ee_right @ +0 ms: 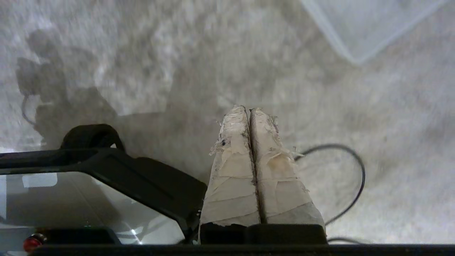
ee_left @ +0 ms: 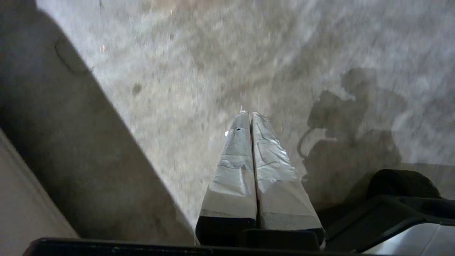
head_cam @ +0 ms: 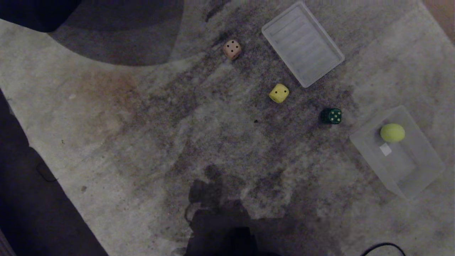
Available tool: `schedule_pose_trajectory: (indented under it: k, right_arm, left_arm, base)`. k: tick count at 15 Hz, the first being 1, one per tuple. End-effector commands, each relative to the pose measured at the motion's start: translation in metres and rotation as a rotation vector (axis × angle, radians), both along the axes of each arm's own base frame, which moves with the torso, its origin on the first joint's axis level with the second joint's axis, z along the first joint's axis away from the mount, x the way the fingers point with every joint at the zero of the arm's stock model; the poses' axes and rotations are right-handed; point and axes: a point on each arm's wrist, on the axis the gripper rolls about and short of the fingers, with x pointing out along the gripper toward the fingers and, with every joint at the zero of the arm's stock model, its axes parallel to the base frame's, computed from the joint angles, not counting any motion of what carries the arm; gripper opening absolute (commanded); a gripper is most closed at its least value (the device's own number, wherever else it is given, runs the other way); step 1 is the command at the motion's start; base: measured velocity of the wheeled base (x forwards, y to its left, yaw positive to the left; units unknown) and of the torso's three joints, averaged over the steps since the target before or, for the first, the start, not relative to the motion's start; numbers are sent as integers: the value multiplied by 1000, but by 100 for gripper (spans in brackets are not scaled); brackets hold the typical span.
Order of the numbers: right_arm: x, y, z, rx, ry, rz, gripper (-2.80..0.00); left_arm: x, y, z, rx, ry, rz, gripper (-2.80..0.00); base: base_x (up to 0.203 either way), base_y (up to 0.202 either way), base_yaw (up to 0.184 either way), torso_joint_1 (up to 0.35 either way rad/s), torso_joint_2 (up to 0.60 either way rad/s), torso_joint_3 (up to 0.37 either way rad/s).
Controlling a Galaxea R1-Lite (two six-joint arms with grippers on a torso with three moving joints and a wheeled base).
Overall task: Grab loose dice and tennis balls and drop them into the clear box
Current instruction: Pick up toys out of the box
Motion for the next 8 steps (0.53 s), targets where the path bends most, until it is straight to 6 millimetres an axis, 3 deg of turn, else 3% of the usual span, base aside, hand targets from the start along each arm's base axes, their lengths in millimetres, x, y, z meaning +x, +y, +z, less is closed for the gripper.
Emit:
schedule_pose_trajectory:
  k: [1,4,8]
  right_arm:
    - [0,0,0,0,6,0,-280]
    - [0,0,0,0,6,0,-280]
    - [0,0,0,-9,6,2,-280]
  left_arm:
    - [0,0,-1,0,4,1,-280]
    - [0,0,-1,-2,4,1,-280]
    - [0,0,-1,1,4,-1,-280]
  base:
    - [186,0,3,7,7,3]
    - [164,0,0,1,3,7]
    - [0,0,0,0,0,0]
